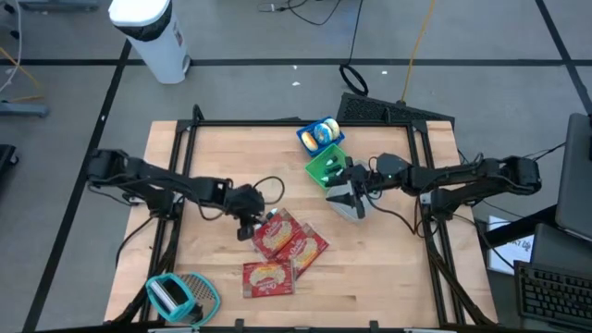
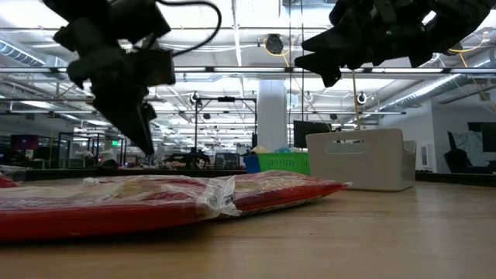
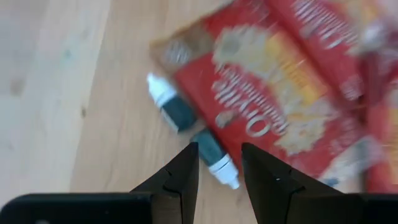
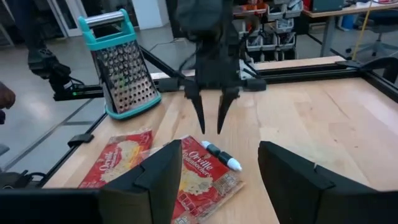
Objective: Pick & Place Food Item
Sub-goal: Put the bottom small green food coloring bottle into the green bin
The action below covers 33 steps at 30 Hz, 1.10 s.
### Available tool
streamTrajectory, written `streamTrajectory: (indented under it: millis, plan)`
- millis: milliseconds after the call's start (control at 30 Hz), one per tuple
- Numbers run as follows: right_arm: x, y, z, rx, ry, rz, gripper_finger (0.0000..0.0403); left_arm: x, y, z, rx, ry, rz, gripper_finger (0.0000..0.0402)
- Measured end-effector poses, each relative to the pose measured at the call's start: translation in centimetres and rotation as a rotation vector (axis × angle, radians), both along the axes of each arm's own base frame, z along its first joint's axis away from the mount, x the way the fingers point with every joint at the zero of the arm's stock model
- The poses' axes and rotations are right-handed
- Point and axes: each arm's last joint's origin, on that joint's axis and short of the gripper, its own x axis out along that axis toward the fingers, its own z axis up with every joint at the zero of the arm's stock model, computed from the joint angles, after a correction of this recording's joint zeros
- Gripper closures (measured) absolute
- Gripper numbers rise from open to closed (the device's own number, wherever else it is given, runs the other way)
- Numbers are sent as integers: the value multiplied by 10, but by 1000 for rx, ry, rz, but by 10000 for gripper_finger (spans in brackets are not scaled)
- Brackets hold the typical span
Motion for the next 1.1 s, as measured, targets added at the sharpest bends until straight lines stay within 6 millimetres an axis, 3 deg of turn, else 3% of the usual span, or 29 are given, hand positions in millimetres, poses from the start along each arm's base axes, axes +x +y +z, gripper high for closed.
streamTrajectory:
  millis: [400,867,1100]
  plan:
    - [0,0,0,3,1,-2,206,8,-9,-38,-18,161,98,282]
    - [0,0,0,3,1,-2,206,9,-7,-43,79,167,100,284]
    - [0,0,0,3,1,-2,207,9,-6,-43,95,171,89,350]
